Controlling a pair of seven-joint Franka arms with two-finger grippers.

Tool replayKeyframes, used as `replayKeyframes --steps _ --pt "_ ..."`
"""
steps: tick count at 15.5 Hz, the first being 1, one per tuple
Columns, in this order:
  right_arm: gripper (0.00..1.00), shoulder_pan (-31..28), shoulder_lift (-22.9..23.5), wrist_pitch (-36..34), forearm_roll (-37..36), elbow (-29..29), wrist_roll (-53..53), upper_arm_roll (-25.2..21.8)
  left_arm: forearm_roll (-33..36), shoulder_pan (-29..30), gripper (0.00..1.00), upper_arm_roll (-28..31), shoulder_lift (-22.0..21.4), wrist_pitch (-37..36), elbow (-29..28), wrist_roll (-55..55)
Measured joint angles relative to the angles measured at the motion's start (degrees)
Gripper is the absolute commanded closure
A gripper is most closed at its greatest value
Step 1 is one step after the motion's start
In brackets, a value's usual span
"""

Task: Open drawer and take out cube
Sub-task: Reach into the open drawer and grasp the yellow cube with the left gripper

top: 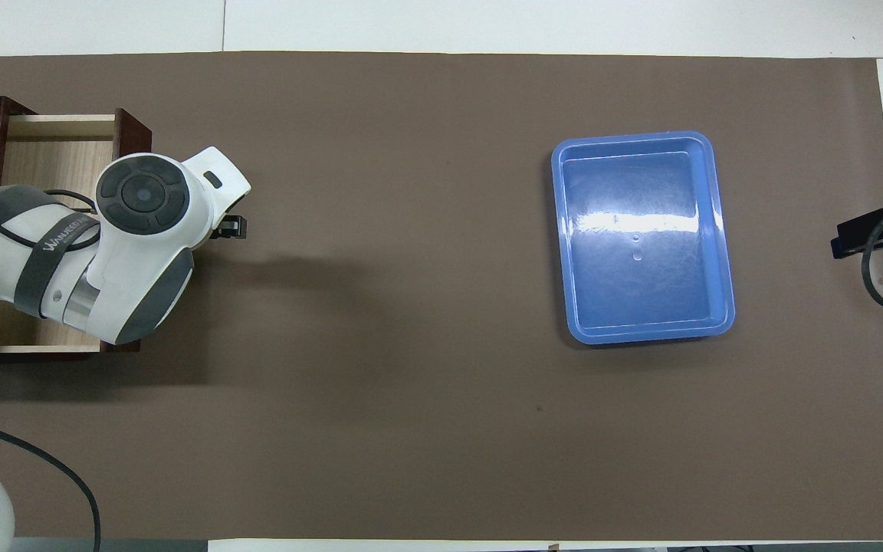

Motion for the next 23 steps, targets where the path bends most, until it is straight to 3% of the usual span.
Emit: replayKeyframes --steps 5,9,13,15,19,23 --pt "0.00 0.00 0.00 0.00 0.00 0.00 0.00 0.00 -7.88 0.43 0.00 0.96 -0.16 -13.24 14.12 -5.97" --pt "0.00 0.00 0.00 0.00 0.00 0.00 0.00 0.00 -12.44 8.08 0.00 1.74 -2.58 -19.47 19.29 -16.33" --pt "0.00 0.00 0.00 0.00 0.00 0.00 0.00 0.00 -12.96 15.28 0.00 2.06 -4.51 -19.58 16.20 -30.27" --pt "0.00 0.00 0.00 0.00 0.00 0.00 0.00 0.00 -13.04 17.74 0.00 2.10 -6.00 -15.71 11.01 -38.13" --pt "0.00 0.00 0.00 0.00 0.00 0.00 0.00 0.00 -13.08 18.25 0.00 1.81 -10.41 -6.71 -0.85 -56.05" --pt "0.00 0.00 0.00 -0.04 0.00 0.00 0.00 -0.01 -13.08 18.25 0.00 1.66 -12.05 -5.87 -5.04 -64.34"
